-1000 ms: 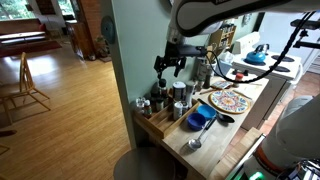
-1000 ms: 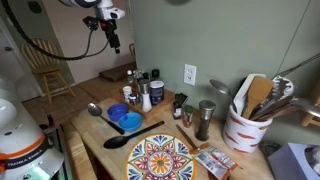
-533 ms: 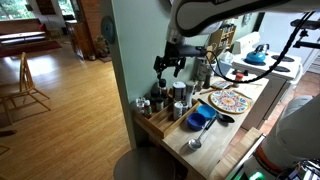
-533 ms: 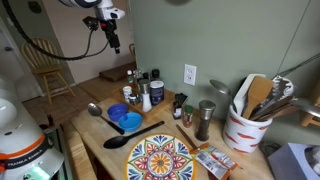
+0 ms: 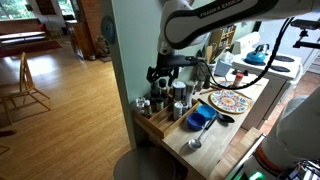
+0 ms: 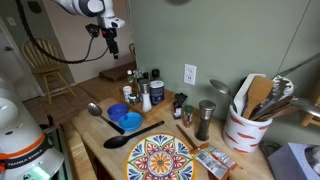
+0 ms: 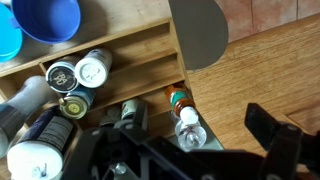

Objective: Move the brown bottle with a white lid off of the tray

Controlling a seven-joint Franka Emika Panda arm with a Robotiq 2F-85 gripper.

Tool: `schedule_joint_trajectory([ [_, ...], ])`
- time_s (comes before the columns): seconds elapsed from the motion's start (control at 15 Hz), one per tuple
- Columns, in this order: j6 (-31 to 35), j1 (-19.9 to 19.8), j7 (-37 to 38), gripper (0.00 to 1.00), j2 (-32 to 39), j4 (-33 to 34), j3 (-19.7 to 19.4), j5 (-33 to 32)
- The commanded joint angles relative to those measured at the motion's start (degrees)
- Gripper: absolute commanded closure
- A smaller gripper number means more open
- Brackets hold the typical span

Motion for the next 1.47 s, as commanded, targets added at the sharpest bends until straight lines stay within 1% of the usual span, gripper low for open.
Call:
schedule_joint_trajectory([
  [0.0,3.83,1.57,5.17,0.0,4.75,2.64,1.95,-0.06],
  [0.07,2.29,1.3,2.57,0.0,2.42,1.08,0.56,-0.19],
  [0.27,3.45,2.09,4.19,0.0,4.48,2.37,1.34,-0.19],
  [0.4,3.65,1.71,4.99,0.0,5.01,2.74,1.32,-1.18],
  [0.67,3.69,1.28,7.55,0.0,9.3,4.47,1.63,-5.76],
  [1.07,4.7,2.68,10.43,0.0,15.52,7.41,1.06,-8.67],
  [1.4,7.35,4.41,12.74,0.0,20.01,9.52,0.64,-10.83],
])
